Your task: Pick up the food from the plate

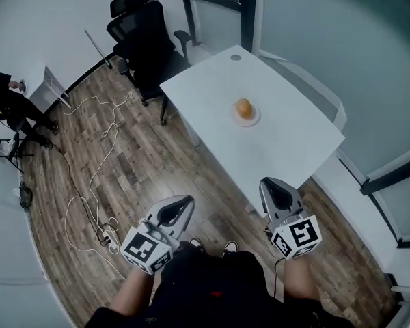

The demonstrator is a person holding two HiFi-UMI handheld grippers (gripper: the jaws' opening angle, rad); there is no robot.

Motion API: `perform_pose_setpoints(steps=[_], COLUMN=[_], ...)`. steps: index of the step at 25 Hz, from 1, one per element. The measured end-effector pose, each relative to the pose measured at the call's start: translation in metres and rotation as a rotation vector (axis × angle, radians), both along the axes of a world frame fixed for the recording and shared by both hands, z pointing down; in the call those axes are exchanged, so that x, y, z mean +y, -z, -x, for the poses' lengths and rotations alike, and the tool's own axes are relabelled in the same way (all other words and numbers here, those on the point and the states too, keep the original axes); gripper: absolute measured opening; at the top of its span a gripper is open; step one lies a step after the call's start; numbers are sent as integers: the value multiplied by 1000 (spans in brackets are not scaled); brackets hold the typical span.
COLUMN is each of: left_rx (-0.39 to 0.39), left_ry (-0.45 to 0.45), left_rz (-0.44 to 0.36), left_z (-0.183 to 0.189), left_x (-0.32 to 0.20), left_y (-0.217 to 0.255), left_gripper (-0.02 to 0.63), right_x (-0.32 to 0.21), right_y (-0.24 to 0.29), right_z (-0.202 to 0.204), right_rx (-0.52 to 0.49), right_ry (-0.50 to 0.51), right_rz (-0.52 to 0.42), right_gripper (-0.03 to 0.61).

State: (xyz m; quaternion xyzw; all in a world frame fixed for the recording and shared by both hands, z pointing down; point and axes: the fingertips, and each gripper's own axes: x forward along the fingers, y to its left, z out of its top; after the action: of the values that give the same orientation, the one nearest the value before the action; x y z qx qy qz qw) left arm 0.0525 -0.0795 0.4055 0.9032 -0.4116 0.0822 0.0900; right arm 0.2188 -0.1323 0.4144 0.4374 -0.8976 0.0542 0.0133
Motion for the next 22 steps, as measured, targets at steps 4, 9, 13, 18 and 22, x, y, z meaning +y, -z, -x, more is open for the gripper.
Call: perform_pose_setpoints(steps=[4, 9, 13, 18, 22], left_rx=[-25, -27, 26, 62, 75], left_ry=[-14, -74, -100, -179, -266], left_rz=[-1, -15, -31, -17, -22], left_z=[-15, 4, 17, 39, 69], left_x=[-33, -74, -134, -218, -286], left_y=[-4, -20, -19, -17, -25], left_gripper=[34, 34, 34, 34, 34], right_x=[-28, -52, -94, -165, -224], right_y=[-11, -24, -24, -22, -24], right_z=[-14, -14, -5, 28, 62], right_rx=[11, 40, 78, 117, 173], right_ry=[-2, -80, -124, -187, -258], right_rz=[13, 32, 35, 65, 85], right_gripper=[40, 40, 40, 40, 40])
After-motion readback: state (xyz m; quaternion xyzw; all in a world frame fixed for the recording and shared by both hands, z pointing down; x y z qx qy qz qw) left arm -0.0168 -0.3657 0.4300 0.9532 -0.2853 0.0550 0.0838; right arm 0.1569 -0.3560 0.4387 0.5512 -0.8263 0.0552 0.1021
